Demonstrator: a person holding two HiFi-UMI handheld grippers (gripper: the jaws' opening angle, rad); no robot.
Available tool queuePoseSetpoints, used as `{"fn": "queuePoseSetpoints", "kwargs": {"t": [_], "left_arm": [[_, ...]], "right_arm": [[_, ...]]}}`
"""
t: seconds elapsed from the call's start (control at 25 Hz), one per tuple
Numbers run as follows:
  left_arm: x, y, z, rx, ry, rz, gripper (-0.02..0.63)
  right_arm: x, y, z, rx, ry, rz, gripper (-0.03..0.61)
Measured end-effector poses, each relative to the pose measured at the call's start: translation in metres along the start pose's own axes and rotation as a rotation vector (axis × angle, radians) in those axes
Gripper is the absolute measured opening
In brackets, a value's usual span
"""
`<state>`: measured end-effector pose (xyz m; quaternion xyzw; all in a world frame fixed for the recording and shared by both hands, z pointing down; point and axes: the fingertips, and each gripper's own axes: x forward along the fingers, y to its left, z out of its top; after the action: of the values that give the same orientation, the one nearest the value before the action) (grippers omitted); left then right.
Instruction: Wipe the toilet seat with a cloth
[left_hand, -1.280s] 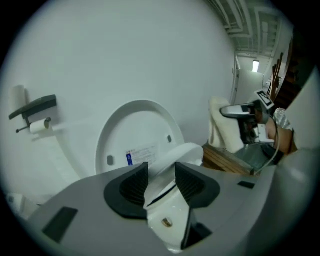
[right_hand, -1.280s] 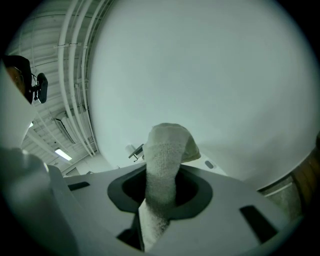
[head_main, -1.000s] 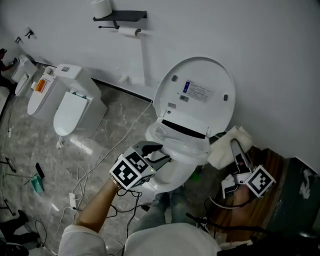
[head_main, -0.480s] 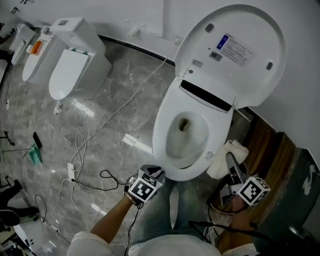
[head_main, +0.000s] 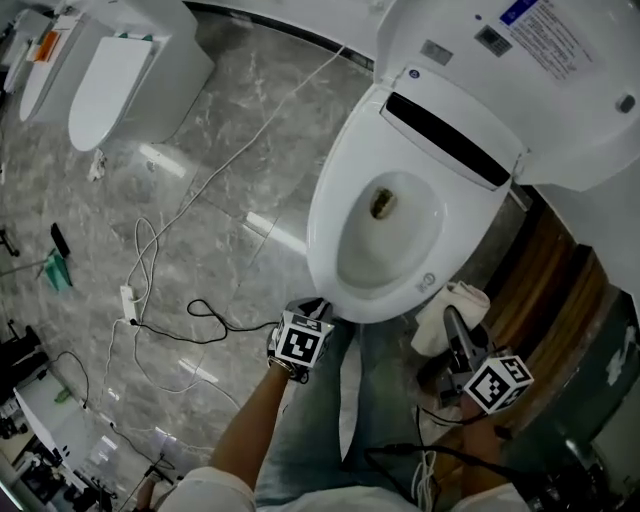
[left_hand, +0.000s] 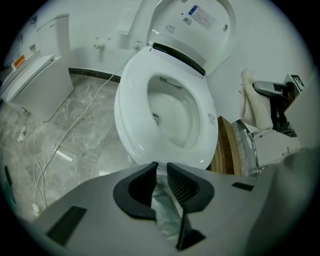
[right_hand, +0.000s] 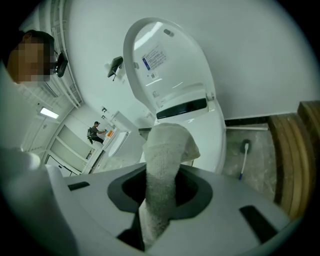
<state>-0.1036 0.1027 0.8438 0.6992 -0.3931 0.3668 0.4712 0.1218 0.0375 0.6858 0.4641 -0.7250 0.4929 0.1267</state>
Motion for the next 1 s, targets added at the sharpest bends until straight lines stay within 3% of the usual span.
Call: {"fn": "queuePoseSetpoints", "kwargs": {"t": [0.36,0.6,0.8,1.0], "left_arm": [[0.004,0.004,-0.004,0.010,0.050,-0.003,0.083],[-0.027,-0.015,0.009,-0.044,0.132,0.003,0.050],[-0.064,-0.074,0.113,-0.035,-0.075,-0.097,0.013],[-0.048,-0.113,0.206,-0.054,-0.266,-0.166,0.014]], "right_arm": [[0.028,-0.022,0.001,-0.022,0.059,0.002,0.089],[0.042,-0.035,0.035,-0.162,0.113,0.004,0.089],[0.077,-0.064,0.087,-0.489,0.245,0.001,0.089],[0.139,-0.102,0.114,-0.826,0.433,0.038,0.089]]}}
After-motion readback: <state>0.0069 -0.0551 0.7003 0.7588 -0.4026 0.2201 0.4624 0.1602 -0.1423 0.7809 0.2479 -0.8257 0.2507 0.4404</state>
